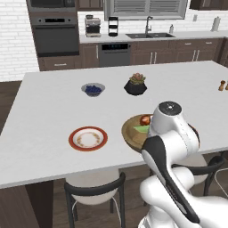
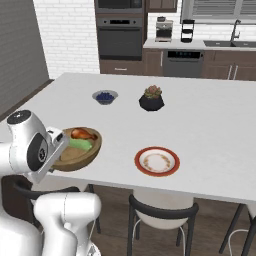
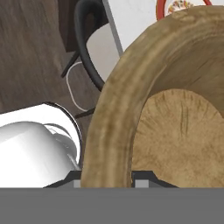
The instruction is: Pick the chicken drumstick and corn from their plates and place them in the bowl. Then put the bowl in the fridge.
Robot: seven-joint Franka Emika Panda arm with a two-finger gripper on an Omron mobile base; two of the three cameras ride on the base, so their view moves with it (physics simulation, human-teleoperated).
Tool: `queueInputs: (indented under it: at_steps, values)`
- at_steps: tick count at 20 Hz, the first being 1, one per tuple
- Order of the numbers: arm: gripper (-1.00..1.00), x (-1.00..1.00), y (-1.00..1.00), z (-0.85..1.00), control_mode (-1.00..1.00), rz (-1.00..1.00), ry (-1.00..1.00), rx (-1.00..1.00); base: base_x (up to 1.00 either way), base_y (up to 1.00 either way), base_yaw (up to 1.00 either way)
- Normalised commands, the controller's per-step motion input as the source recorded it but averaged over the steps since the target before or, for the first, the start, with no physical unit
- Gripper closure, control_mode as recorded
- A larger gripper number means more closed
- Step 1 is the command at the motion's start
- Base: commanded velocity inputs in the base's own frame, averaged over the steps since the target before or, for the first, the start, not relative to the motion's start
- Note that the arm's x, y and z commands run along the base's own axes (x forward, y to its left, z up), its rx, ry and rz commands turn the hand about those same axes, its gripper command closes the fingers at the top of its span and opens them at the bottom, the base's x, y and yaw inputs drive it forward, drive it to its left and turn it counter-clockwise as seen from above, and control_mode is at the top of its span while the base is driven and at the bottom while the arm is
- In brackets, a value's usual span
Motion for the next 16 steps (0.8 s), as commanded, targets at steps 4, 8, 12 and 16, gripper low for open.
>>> queueInputs:
  at_steps: [4,8,12,16]
  values:
    - [1.00,-0.02,-0.11,0.02,-1.00,0.05,-0.01,0.00,0.00,0.00,0.00]
    - [1.00,0.00,0.00,-0.08,-1.00,0.00,-0.04,0.00,0.00,0.00,0.00]
    - [1.00,0.05,-0.06,-0.03,-1.00,0.00,0.00,0.00,0.00,0.00,0.00]
    - [1.00,0.00,0.00,0.00,-1.00,0.00,0.00,0.00,0.00,0.00,0.00]
